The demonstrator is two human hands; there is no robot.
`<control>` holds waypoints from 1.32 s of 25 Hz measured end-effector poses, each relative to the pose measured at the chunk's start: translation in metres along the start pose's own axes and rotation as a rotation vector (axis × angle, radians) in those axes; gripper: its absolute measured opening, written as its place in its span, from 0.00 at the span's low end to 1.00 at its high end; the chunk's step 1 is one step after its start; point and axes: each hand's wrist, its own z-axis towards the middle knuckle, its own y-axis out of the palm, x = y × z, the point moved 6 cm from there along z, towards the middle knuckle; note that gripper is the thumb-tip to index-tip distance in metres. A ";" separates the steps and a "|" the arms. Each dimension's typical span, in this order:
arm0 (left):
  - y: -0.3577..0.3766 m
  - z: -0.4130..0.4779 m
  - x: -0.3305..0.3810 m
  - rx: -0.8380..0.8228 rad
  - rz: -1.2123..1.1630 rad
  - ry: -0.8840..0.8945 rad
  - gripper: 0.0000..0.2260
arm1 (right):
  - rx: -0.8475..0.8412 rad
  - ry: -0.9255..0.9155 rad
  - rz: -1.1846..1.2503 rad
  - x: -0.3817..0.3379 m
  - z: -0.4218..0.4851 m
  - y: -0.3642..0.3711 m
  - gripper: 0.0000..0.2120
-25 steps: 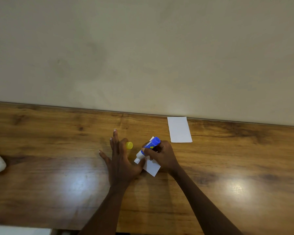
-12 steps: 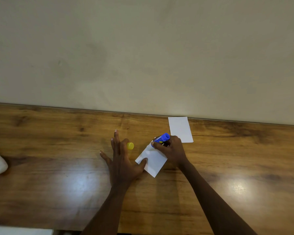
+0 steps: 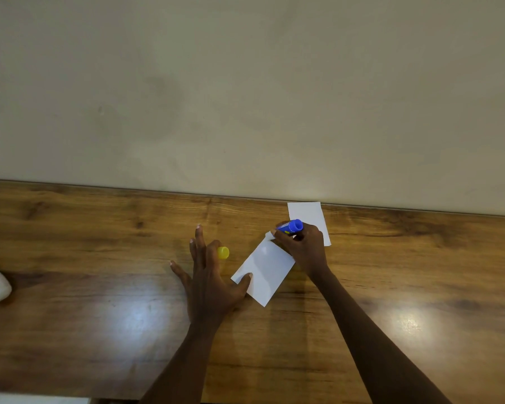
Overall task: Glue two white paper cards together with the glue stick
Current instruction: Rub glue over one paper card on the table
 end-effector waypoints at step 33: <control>0.002 -0.001 -0.003 0.022 -0.020 -0.003 0.33 | -0.118 -0.034 -0.074 -0.011 -0.035 0.001 0.25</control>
